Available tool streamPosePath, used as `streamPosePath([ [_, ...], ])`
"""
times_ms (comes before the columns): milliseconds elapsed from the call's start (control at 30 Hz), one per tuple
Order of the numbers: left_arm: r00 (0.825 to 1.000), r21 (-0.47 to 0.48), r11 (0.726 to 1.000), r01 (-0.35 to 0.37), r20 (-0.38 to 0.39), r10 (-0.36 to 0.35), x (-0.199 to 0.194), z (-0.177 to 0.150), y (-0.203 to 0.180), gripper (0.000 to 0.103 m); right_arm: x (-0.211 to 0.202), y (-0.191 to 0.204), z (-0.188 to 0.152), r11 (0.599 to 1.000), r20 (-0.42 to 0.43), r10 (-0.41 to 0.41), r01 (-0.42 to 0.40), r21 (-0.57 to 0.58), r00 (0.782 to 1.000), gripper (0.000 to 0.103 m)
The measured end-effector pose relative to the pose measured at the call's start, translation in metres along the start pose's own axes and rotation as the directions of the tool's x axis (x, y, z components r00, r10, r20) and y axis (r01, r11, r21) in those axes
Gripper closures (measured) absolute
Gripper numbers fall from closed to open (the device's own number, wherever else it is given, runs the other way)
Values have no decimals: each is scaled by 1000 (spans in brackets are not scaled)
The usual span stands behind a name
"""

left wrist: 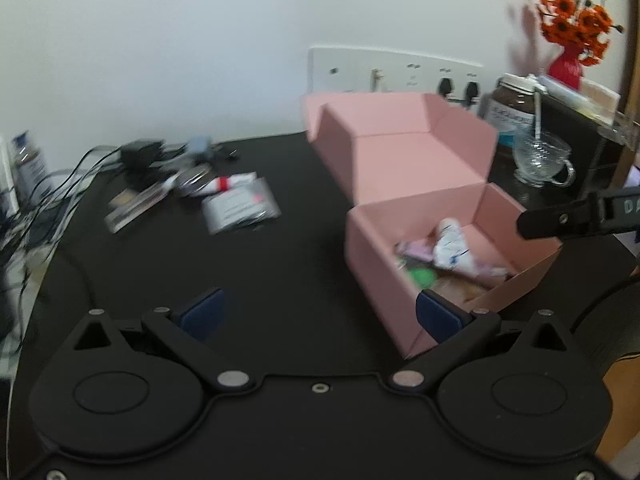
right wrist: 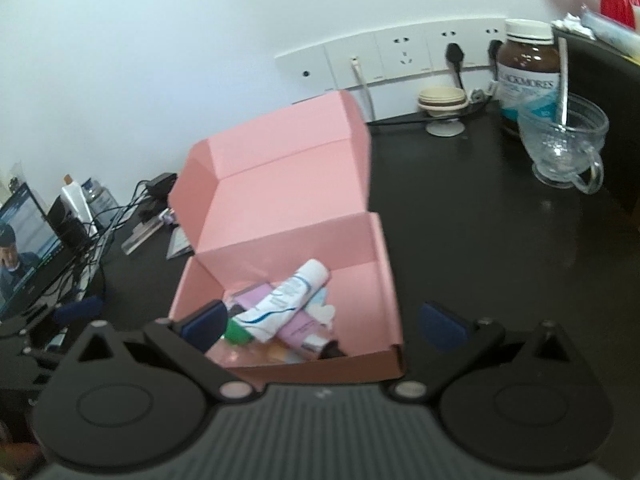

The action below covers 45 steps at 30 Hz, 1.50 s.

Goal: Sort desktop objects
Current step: 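Open the left gripper to drop the white tube into the box, then withdraw the left tool up and away from the pink box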

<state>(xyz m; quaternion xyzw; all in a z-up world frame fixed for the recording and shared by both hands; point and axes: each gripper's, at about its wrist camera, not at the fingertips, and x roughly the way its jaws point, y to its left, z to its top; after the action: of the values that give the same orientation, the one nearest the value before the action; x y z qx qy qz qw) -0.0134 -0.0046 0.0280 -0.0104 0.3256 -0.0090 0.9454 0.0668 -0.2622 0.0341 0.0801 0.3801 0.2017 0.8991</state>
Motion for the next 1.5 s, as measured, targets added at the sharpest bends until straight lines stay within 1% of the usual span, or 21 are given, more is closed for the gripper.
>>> streamPosePath([
  [167, 999, -73, 996, -42, -31, 39, -8, -18, 26, 0, 0, 19, -3, 1000, -4, 1, -2, -24, 1000, 1],
  [300, 998, -117, 992, -48, -50, 42, -15, -31, 44, 0, 0, 34, -6, 999, -12, -16, 15, -47, 1000, 1],
  [467, 997, -167, 986, -30, -76, 17, -22, -47, 63, 0, -3, 54, -10, 995, -20, -53, 52, -87, 998, 1],
  [600, 996, -181, 983, -11, -92, -6, -25, -57, 75, 0, -5, 72, -14, 989, -17, -82, 79, -124, 997, 1],
  [900, 994, -186, 982, 46, -89, -63, -30, -71, 92, 0, -3, 114, -24, 972, -32, -129, 120, -200, 991, 1],
  [1067, 993, -186, 980, 65, -82, -82, -31, -77, 101, 0, 0, 133, -24, 965, -31, -145, 134, -226, 989, 1],
  [1267, 993, -166, 983, 77, -75, -90, -31, -78, 102, 0, 6, 154, -7, 961, -11, -116, 109, -253, 993, 1],
  [1400, 994, -167, 983, 75, -67, -87, -29, -77, 104, 0, 21, 174, 16, 955, 1, -87, 84, -285, 996, 1],
  [1500, 995, -171, 983, 62, -68, -75, -27, -75, 107, 0, 41, 193, 41, 957, -2, -40, 38, -289, 999, 1],
])
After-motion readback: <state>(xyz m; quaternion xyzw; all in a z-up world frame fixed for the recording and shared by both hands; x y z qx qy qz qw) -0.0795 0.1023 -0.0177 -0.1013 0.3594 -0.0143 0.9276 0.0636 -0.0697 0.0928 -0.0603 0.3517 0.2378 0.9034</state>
